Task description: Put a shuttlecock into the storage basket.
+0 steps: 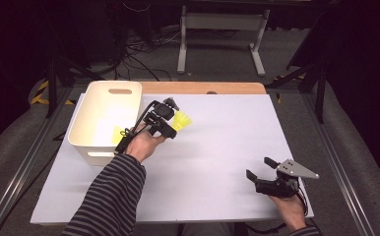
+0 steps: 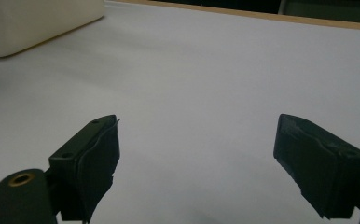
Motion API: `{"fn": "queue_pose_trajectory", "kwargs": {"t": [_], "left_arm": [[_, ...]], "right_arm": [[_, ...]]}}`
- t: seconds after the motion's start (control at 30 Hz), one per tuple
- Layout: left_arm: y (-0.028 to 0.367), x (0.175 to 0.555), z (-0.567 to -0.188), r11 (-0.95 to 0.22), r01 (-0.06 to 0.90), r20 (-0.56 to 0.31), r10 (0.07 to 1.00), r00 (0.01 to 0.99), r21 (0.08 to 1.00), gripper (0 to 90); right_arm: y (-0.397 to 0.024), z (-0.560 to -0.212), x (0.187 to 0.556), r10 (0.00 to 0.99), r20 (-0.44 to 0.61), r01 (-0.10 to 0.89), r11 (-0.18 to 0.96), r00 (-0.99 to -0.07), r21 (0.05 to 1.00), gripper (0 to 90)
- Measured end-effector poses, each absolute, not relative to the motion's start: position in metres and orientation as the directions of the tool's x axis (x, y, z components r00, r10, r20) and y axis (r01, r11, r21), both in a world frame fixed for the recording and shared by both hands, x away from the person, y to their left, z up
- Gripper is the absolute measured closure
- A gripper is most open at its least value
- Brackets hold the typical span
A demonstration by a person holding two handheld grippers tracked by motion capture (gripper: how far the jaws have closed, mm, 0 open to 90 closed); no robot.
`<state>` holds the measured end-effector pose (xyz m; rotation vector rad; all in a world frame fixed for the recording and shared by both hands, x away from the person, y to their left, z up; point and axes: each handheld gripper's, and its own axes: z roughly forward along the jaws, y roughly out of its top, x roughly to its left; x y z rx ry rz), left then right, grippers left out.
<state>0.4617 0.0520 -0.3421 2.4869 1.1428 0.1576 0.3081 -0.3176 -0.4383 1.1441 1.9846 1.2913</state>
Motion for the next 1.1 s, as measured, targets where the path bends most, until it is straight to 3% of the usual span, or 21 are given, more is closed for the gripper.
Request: {"fn": "queue_pose_trajectory", "kwargs": {"t": [1.1], "left_arm": [[0.073, 0.457, -0.321, -0.55, 0.719, -0.057, 0.776, 0.628, 0.424, 65.0]], "right_arm": [[-0.317, -0.438, 0.308, 0.857, 0.03, 0.378, 0.195, -0.515, 0.905, 14.5]]}}
